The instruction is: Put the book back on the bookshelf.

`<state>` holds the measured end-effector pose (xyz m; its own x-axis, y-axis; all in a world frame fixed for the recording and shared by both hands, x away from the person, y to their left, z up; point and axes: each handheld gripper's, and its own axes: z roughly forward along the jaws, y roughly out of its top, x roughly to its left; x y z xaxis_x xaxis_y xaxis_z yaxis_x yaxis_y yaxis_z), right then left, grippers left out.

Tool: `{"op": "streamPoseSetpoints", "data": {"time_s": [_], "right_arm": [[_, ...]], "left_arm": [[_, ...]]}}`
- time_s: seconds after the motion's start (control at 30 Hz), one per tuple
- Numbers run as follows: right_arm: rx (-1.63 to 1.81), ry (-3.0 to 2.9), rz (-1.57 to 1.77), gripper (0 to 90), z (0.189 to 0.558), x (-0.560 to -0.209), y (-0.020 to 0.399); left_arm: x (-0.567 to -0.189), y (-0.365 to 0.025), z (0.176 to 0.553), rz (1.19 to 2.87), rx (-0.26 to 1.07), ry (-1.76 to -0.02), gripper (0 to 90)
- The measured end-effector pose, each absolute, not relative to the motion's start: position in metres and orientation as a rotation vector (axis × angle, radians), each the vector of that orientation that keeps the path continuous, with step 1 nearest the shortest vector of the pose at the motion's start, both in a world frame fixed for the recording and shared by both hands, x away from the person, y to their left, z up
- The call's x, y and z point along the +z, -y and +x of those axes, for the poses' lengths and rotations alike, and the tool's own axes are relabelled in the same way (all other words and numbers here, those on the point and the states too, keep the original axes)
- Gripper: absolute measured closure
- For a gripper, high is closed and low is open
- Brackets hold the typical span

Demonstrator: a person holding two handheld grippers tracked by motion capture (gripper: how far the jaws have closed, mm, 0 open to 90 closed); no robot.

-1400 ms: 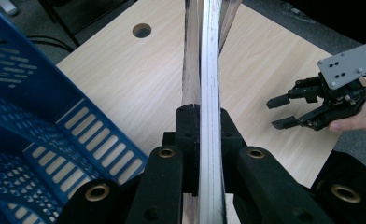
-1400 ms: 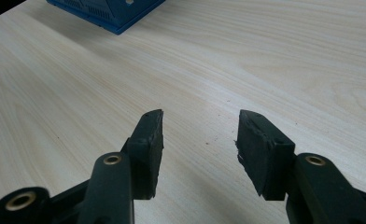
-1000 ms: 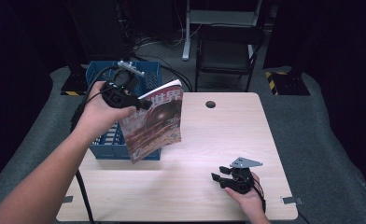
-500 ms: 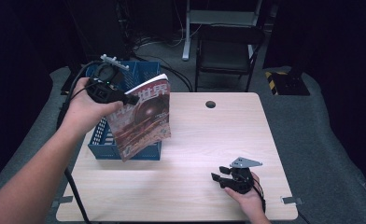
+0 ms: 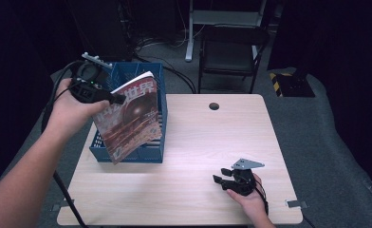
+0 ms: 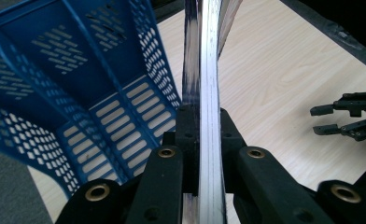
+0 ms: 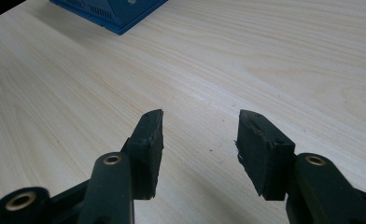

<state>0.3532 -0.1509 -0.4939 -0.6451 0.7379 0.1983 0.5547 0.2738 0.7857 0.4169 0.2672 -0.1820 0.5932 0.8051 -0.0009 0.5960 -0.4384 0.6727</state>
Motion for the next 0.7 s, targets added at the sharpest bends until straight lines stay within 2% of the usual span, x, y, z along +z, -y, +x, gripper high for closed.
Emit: {"op": "streamPoseSetpoints", "data": {"time_s": [0.7], "right_arm": [[1.304,-2.376,1.146,50.7,0.360,-0.494,0.141]], "left_arm": [[-0.174,-0.310,0.410,2.110,0.475,-1.237,84.0]]}}
